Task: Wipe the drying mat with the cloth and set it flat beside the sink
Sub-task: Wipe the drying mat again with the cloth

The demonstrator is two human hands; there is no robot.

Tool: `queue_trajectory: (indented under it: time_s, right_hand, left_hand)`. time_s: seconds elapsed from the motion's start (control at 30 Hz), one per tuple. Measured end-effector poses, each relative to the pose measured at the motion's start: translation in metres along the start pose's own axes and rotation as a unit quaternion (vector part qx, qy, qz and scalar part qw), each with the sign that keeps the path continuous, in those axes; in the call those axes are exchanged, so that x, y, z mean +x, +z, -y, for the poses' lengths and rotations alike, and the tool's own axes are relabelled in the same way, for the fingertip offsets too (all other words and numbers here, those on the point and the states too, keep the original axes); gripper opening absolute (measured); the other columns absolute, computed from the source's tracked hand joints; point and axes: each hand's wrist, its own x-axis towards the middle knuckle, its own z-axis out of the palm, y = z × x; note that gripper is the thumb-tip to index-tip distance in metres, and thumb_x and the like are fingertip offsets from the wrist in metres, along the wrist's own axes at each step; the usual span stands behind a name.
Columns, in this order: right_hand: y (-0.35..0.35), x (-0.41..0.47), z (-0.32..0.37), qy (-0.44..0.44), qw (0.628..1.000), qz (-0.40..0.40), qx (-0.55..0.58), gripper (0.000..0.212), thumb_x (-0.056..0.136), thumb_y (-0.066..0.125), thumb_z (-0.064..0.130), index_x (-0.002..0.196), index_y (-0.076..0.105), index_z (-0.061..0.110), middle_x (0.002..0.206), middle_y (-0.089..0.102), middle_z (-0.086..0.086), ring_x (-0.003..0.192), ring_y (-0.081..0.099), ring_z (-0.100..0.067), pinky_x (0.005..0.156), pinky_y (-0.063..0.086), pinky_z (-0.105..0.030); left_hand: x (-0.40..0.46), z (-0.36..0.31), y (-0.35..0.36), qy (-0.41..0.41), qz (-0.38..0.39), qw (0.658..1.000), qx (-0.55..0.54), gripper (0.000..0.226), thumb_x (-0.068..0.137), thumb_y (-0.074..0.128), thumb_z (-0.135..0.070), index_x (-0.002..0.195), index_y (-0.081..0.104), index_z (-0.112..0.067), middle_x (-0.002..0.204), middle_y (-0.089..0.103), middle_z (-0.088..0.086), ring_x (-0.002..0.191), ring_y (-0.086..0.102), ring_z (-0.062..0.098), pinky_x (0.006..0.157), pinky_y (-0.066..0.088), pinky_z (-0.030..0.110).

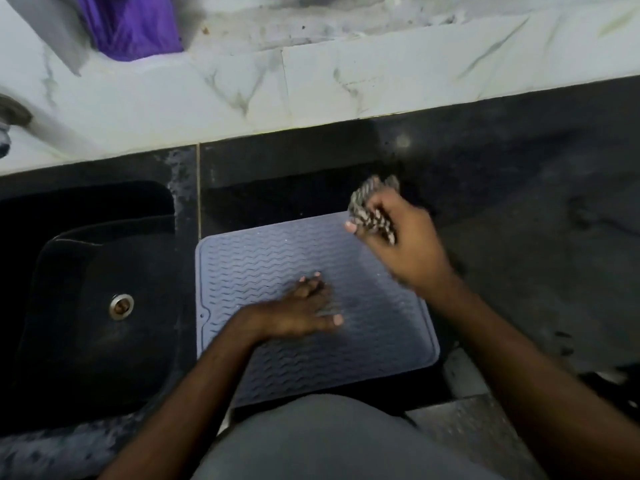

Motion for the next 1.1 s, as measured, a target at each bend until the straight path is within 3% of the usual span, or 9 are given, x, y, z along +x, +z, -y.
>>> queue_trajectory:
  time_s: [0.1,0.17,0.27,0.33,0.43,0.57,0.73,0.97,1.1]
  right_hand:
    - [0.042,-0.054,0.011,0.108,0.976,-0.004,0.189,0.029,0.09,0.068,0.047,0.105,0.061,0.023,0.092,0.071,0.004,0.088,0.068,-0.004,0.077,0.053,-0.02]
    - [0.067,-0.076,0.006,0.147,0.963,0.035,0.224,0.022,0.094,0.068,0.036,0.105,0.061,0.019,0.091,0.071,0.001,0.088,0.069,-0.011,0.082,0.056,-0.033]
    - [0.092,-0.102,-0.027,0.158,0.986,0.057,-0.016,0.025,0.098,0.057,0.045,0.105,0.051,0.021,0.092,0.068,-0.001,0.084,0.067,-0.023,0.071,0.054,-0.042]
    - [0.094,-0.118,-0.05,0.138,0.961,0.022,-0.24,0.027,0.099,0.056,0.043,0.112,0.052,0.019,0.094,0.067,-0.004,0.082,0.066,-0.027,0.063,0.052,-0.039]
    - [0.083,-0.134,-0.066,0.033,0.935,-0.042,-0.351,0.024,0.086,0.067,0.021,0.104,0.052,0.018,0.08,0.064,-0.002,0.063,0.064,-0.022,0.042,0.043,-0.03]
    - [0.056,-0.136,-0.08,0.031,0.929,-0.039,-0.367,0.015,0.088,0.043,0.019,0.103,0.044,0.018,0.086,0.062,-0.005,0.074,0.066,-0.026,0.039,0.045,-0.033]
    - [0.006,-0.131,-0.094,0.151,0.903,0.017,-0.401,0.011,0.101,0.04,0.017,0.111,0.045,0.014,0.103,0.059,-0.007,0.092,0.064,-0.029,0.059,0.053,-0.043]
    - [-0.038,-0.111,-0.041,0.089,0.933,-0.158,-0.311,0.021,0.094,0.06,0.025,0.1,0.043,0.017,0.088,0.06,-0.004,0.067,0.061,-0.031,0.053,0.038,-0.033]
    - [-0.021,-0.1,-0.026,0.062,0.942,-0.135,-0.3,0.023,0.094,0.054,0.03,0.114,0.048,0.021,0.103,0.064,0.0,0.079,0.062,-0.02,0.058,0.043,-0.032]
  left_hand:
    - [-0.01,0.01,0.006,0.06,-0.076,0.995,-0.021,0.102,0.09,0.067,-0.054,0.162,0.002,-0.02,0.167,-0.015,-0.004,0.152,-0.013,0.012,0.123,0.002,0.028]
    - [-0.012,0.013,0.017,0.091,-0.116,0.987,-0.057,0.114,0.079,0.084,-0.042,0.162,0.008,-0.021,0.167,-0.011,-0.006,0.153,-0.009,0.012,0.124,0.008,0.026]
    - [-0.008,0.018,0.038,0.067,-0.134,0.987,0.055,0.144,0.062,0.089,-0.058,0.16,-0.011,-0.022,0.161,-0.033,-0.006,0.148,-0.028,0.013,0.121,-0.004,0.029]
    - [-0.001,0.02,0.047,0.038,-0.145,0.982,0.115,0.151,0.061,0.082,-0.07,0.154,-0.027,-0.02,0.154,-0.044,-0.004,0.144,-0.037,0.017,0.121,-0.01,0.035]
    - [0.007,0.013,0.053,-0.005,-0.131,0.981,0.143,0.149,0.066,0.075,-0.075,0.149,-0.037,-0.019,0.151,-0.05,0.0,0.143,-0.04,0.024,0.122,-0.008,0.049]
    - [0.007,0.007,0.051,-0.033,-0.1,0.982,0.157,0.15,0.068,0.074,-0.075,0.146,-0.041,-0.018,0.149,-0.053,0.0,0.14,-0.044,0.022,0.119,-0.011,0.049]
    - [0.001,0.005,0.049,-0.021,-0.102,0.983,0.153,0.147,0.07,0.074,-0.072,0.147,-0.04,-0.017,0.15,-0.052,0.001,0.141,-0.042,0.023,0.121,-0.01,0.048]
    - [-0.001,0.006,0.051,-0.008,-0.107,0.983,0.148,0.146,0.073,0.073,-0.072,0.146,-0.04,-0.016,0.149,-0.053,0.001,0.141,-0.043,0.022,0.123,-0.009,0.05]
    - [0.0,0.009,0.053,0.002,-0.121,0.981,0.149,0.145,0.072,0.072,-0.072,0.148,-0.038,-0.015,0.15,-0.051,0.002,0.142,-0.042,0.023,0.122,-0.011,0.05]
